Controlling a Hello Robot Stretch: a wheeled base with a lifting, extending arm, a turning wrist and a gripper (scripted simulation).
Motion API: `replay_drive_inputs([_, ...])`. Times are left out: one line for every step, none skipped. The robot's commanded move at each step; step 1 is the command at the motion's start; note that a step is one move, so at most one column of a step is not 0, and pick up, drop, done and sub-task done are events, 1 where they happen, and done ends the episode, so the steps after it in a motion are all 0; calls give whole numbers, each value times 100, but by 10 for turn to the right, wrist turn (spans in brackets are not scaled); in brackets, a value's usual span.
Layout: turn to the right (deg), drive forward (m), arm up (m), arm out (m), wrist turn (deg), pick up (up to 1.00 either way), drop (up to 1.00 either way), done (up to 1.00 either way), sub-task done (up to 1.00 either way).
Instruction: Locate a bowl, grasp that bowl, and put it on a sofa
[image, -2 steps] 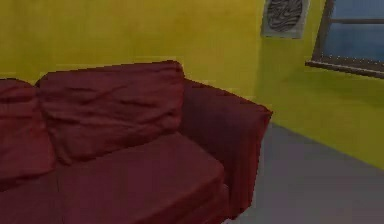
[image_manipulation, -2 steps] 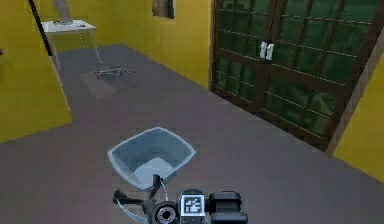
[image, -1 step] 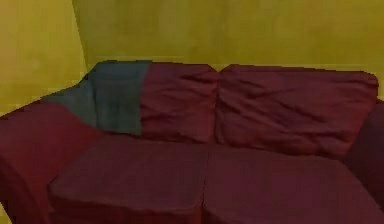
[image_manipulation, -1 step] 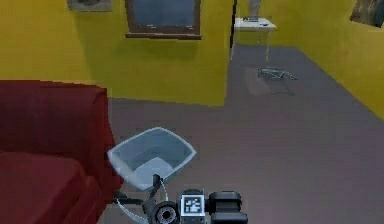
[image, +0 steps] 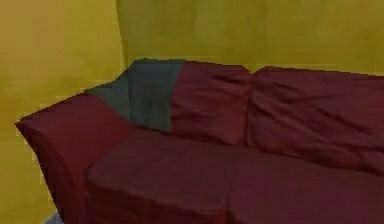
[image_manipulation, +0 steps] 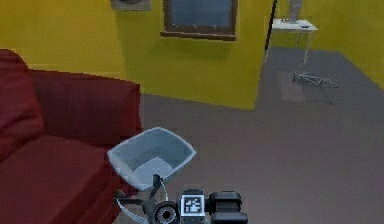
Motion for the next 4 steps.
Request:
replay_drive_inputs([0, 40, 0, 0, 0, 0, 0, 0, 0])
replay_drive_inputs([450, 0, 0, 0, 0, 0, 0, 0, 0])
replay_drive_inputs([30, 0, 0, 0, 0, 0, 0, 0, 0])
replay_drive_inputs([-450, 0, 0, 0, 0, 0, 0, 0, 0])
